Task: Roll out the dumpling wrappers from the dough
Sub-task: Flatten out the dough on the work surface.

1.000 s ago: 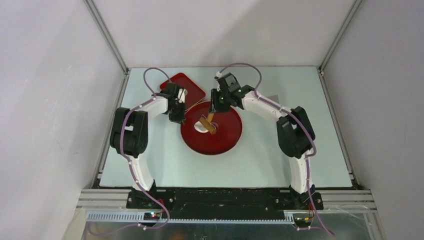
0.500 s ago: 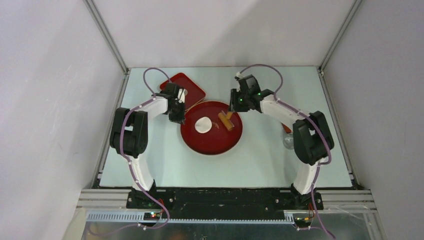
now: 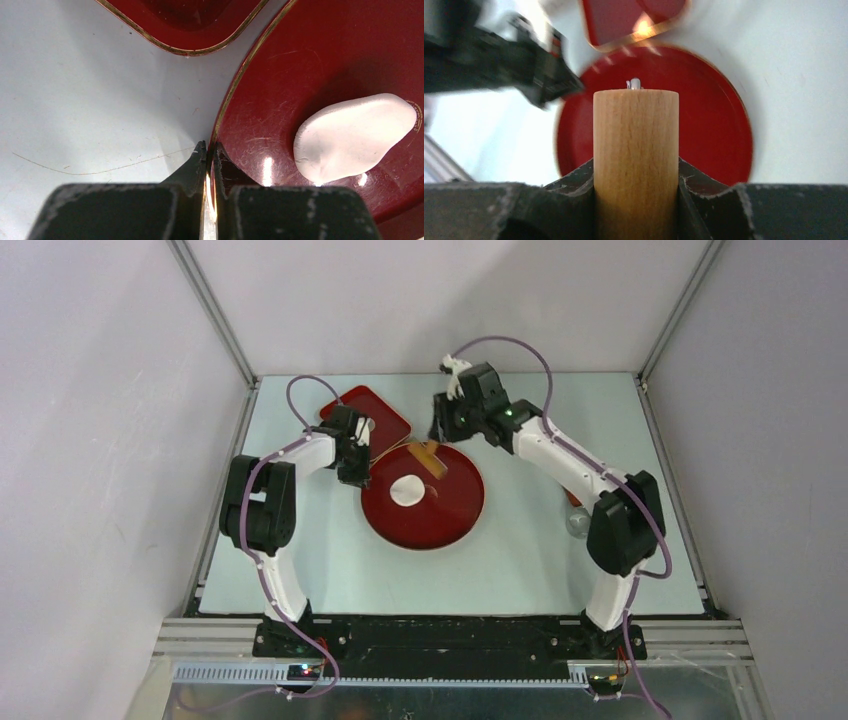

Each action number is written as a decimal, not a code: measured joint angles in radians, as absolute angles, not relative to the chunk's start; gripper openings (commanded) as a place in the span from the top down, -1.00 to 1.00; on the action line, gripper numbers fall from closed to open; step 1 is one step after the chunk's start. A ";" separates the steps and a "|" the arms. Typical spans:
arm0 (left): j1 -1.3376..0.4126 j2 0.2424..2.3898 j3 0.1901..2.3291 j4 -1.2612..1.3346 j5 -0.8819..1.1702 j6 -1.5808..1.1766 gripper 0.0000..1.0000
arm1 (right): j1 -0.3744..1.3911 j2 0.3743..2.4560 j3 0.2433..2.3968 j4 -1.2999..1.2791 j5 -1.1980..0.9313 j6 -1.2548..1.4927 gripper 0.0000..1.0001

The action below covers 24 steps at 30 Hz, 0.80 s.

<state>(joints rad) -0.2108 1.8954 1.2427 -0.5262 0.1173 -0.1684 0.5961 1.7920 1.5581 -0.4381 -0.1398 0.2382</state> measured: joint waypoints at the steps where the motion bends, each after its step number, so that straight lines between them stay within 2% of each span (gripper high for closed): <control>1: -0.211 1.895 1.243 -0.526 0.117 -0.168 1.00 | 0.604 1.812 1.608 -0.436 -0.157 0.246 1.00; 6: -0.210 1.895 1.243 -0.526 0.119 -0.168 1.00 | 0.627 1.978 1.860 -0.397 -0.273 0.312 1.00; 11: -0.208 1.895 1.243 -0.526 0.122 -0.168 1.00 | 0.641 2.136 1.908 -0.407 -0.337 0.379 1.00; 16: -0.206 1.895 1.243 -0.526 0.127 -0.168 1.00 | 0.646 2.215 1.832 -0.394 -0.374 0.452 1.00; 24: -0.202 1.895 1.243 -0.526 0.135 -0.168 1.00 | 0.600 2.095 1.584 -0.225 -0.360 0.501 1.00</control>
<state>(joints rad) -0.2024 1.8954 1.2427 -0.5259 0.1352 -0.1684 0.5999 2.0949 1.5837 -0.2249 -0.3599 0.5007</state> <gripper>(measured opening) 0.064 0.380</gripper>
